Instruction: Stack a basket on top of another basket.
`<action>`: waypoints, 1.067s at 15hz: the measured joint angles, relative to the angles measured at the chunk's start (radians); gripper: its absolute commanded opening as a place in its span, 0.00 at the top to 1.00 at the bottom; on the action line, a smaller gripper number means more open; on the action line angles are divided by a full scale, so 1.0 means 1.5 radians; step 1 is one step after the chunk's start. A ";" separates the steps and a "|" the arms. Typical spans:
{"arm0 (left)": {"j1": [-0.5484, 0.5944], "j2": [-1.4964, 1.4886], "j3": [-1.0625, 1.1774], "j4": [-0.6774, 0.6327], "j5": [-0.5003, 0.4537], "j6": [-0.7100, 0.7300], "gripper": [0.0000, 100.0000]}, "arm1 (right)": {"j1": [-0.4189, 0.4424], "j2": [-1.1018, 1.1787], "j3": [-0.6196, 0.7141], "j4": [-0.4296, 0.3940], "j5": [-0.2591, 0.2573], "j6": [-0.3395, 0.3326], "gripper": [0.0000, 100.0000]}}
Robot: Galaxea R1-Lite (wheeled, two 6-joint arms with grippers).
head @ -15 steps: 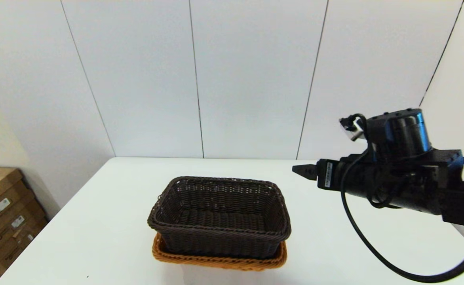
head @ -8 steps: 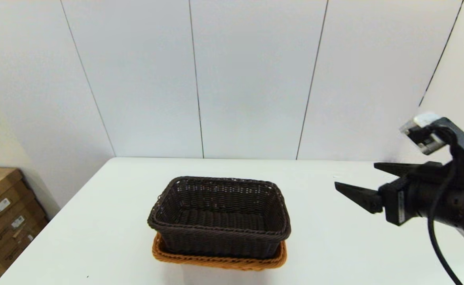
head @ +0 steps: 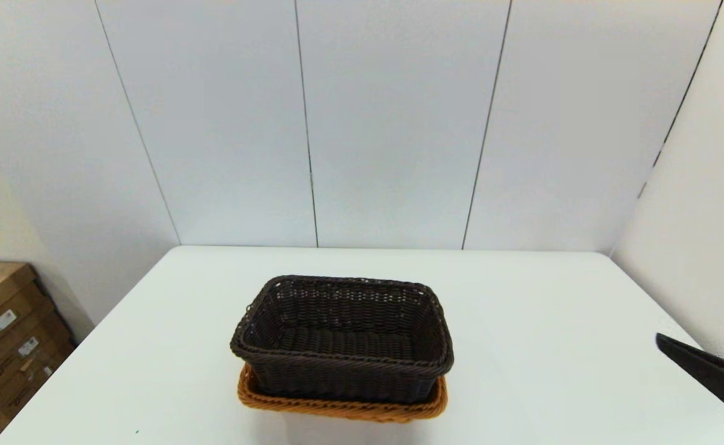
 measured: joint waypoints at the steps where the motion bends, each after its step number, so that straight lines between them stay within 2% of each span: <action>1: 0.000 0.000 0.000 0.000 0.000 0.000 0.00 | -0.020 -0.042 0.008 0.028 -0.002 -0.001 0.00; 6: 0.000 0.000 0.000 0.000 0.000 0.000 0.00 | -0.116 -0.246 0.020 0.205 -0.005 -0.002 0.00; 7: 0.000 0.000 0.000 0.000 0.000 0.000 0.00 | -0.132 -0.273 0.021 0.223 -0.004 -0.002 0.00; 16: 0.000 0.000 0.000 0.000 0.000 0.000 0.00 | -0.164 -0.440 0.081 0.232 0.014 -0.002 0.00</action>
